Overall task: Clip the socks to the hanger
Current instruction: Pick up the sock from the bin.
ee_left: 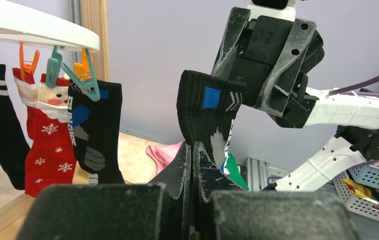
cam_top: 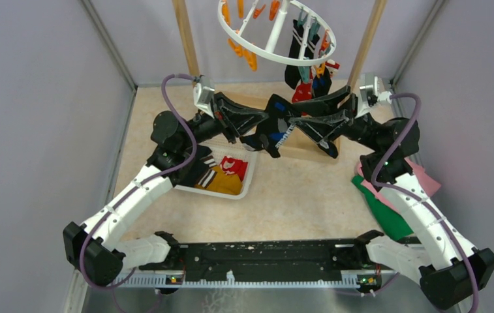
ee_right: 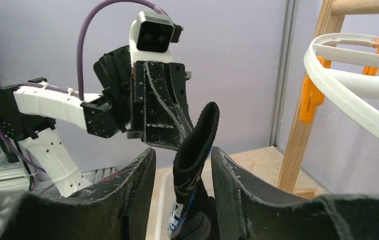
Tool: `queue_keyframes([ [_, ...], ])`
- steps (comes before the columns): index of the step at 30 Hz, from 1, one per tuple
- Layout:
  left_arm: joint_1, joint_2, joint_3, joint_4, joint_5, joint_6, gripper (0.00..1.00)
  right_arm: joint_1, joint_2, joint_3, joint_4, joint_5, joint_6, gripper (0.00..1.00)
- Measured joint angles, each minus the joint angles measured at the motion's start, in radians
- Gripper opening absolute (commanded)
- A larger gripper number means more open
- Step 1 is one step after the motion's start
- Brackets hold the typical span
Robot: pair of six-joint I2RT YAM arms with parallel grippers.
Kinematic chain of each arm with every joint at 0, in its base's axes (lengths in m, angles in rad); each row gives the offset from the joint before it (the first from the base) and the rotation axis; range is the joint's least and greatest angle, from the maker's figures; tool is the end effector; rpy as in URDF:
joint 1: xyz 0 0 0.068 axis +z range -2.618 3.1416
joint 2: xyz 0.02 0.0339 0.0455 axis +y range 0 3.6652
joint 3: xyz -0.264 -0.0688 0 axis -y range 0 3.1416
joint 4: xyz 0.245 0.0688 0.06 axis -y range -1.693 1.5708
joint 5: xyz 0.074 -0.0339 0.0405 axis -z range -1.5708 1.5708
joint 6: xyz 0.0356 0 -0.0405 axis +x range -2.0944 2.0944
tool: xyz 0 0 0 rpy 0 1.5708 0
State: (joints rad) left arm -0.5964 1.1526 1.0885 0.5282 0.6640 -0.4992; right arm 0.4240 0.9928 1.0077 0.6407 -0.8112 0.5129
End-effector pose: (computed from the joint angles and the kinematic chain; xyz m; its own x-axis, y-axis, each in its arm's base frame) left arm 0.1965 -0.1599 0.4446 -0.1049 -0.3845 -0.9172 0.9660 0.1800 -0.1859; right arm 0.1698 0.1050 0.4583 0.0881 0.4105 -0.9076 -0.9760 0.2178 0.0038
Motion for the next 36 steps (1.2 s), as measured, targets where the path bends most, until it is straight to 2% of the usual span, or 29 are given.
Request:
queue_keyframes([
  [5,0.0,0.0,0.0,0.005,0.0,0.0,0.0,0.0,0.0,-0.001,-0.026,0.011,-0.015,0.44],
  [9,0.0,0.0,0.0,0.012,0.0,0.0,0.0,0.0,0.0,-0.013,-0.035,0.015,-0.025,0.36],
  [13,0.0,0.0,0.0,0.018,0.0,0.0,0.0,0.0,-0.002,-0.019,-0.039,0.009,-0.039,0.33],
  [15,0.0,0.0,0.0,0.02,-0.001,0.0,0.0,0.0,-0.003,-0.019,-0.037,0.003,-0.043,0.25],
  [19,0.0,0.0,0.0,0.021,-0.004,0.0,0.0,0.0,-0.005,-0.019,-0.016,-0.014,-0.048,0.0],
  [22,0.0,0.0,0.0,0.025,-0.004,0.0,0.0,0.0,-0.005,-0.019,-0.001,-0.026,-0.048,0.0],
  [23,0.0,0.0,-0.001,0.027,-0.004,-0.001,0.11,0.001,-0.005,-0.019,0.002,-0.029,-0.048,0.0],
  [25,0.0,0.0,-0.004,0.035,-0.005,-0.003,0.46,0.001,-0.005,-0.019,0.006,-0.032,-0.048,0.0],
  [27,0.0,-0.003,-0.019,0.055,-0.009,-0.016,0.67,0.001,-0.006,-0.026,0.021,-0.041,-0.048,0.0],
  [30,0.013,-0.033,-0.084,0.068,-0.017,-0.032,0.79,0.001,-0.019,-0.052,0.024,-0.052,-0.05,0.0],
  [33,0.074,-0.092,-0.198,0.113,0.014,-0.086,0.84,0.001,-0.054,-0.101,0.016,-0.052,-0.069,0.0],
  [36,0.136,-0.118,-0.245,0.147,0.059,-0.159,0.86,0.001,-0.097,-0.154,0.005,-0.05,-0.083,0.0],
])
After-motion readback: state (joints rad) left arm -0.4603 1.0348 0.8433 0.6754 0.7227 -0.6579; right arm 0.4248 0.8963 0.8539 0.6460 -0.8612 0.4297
